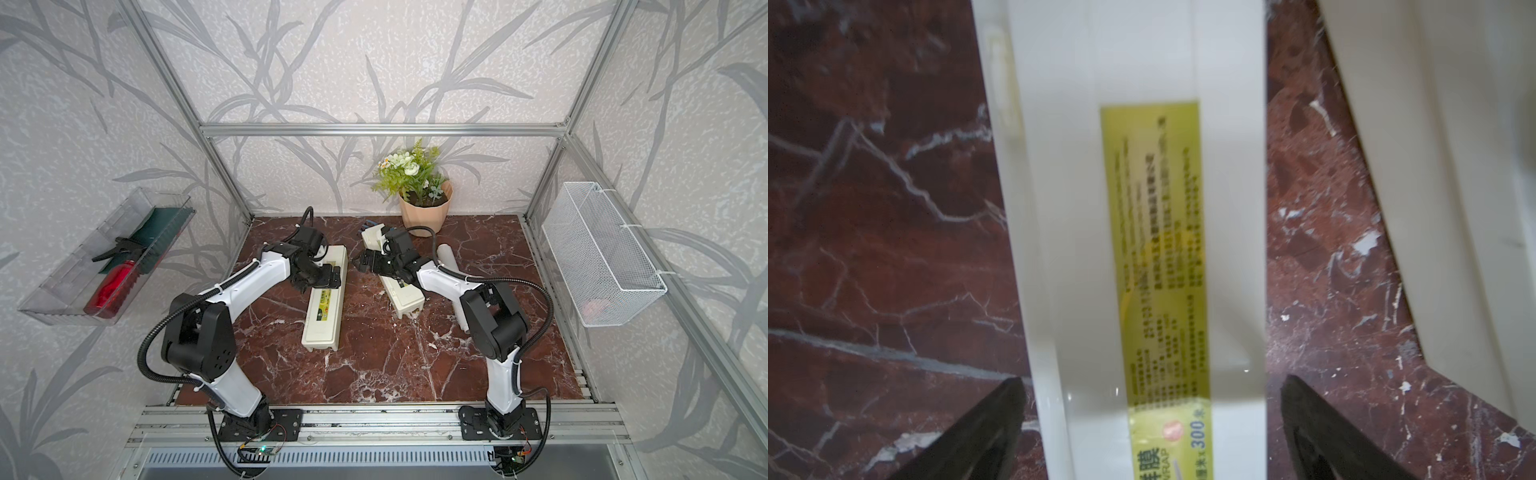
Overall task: Put plastic wrap rolls into dispensers
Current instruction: Open the lid of the plastic wrap cutting box.
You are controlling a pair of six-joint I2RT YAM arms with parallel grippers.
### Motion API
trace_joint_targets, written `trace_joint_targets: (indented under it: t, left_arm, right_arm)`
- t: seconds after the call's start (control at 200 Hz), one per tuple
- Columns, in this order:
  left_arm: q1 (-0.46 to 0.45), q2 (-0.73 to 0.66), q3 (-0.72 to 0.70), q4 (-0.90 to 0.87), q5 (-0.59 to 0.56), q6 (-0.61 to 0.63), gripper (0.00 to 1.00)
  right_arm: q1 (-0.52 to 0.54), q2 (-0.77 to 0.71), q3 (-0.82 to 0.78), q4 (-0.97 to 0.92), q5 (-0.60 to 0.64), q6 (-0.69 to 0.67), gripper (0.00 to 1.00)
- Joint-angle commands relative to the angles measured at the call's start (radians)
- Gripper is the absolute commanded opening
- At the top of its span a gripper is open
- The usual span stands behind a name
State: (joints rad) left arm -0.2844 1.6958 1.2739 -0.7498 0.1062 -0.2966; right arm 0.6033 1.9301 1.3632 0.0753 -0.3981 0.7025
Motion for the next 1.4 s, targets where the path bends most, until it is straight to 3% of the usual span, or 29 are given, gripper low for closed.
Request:
trace_joint_targets:
  t: [0.0, 0.17, 0.56, 0.71, 0.84, 1.07, 1.26, 1.395]
  left_arm:
    - [0.001, -0.031, -0.035, 0.005, -0.043, -0.030, 0.92]
    - [-0.012, -0.030, -0.055, 0.027, -0.033, -0.030, 0.88]
    - [-0.030, -0.023, -0.027, 0.002, -0.014, -0.016, 0.74]
    - [-0.032, -0.020, 0.023, -0.048, 0.001, 0.011, 0.76]
    - [-0.038, -0.026, 0.030, -0.059, 0.000, 0.011, 0.85]
    - [-0.039, 0.001, 0.017, -0.091, -0.042, 0.013, 0.84]
    - [-0.041, -0.002, -0.002, -0.069, -0.028, 0.003, 0.73]
    - [-0.041, 0.004, 0.009, -0.075, -0.002, 0.015, 0.66]
  right_arm:
    - [0.011, -0.026, -0.007, 0.030, -0.033, -0.029, 0.99]
    - [0.012, -0.022, -0.012, 0.025, -0.044, -0.022, 0.98]
    - [0.016, 0.003, -0.028, 0.029, -0.073, -0.020, 0.83]
    - [0.021, 0.018, -0.041, 0.027, -0.084, -0.013, 0.82]
    - [0.029, 0.028, -0.040, 0.021, -0.081, -0.010, 0.82]
    - [0.036, 0.039, -0.022, 0.013, -0.081, -0.007, 0.82]
    - [0.038, 0.039, -0.021, 0.011, -0.080, -0.007, 0.80]
    - [0.041, 0.038, -0.020, 0.019, -0.091, -0.019, 0.67]
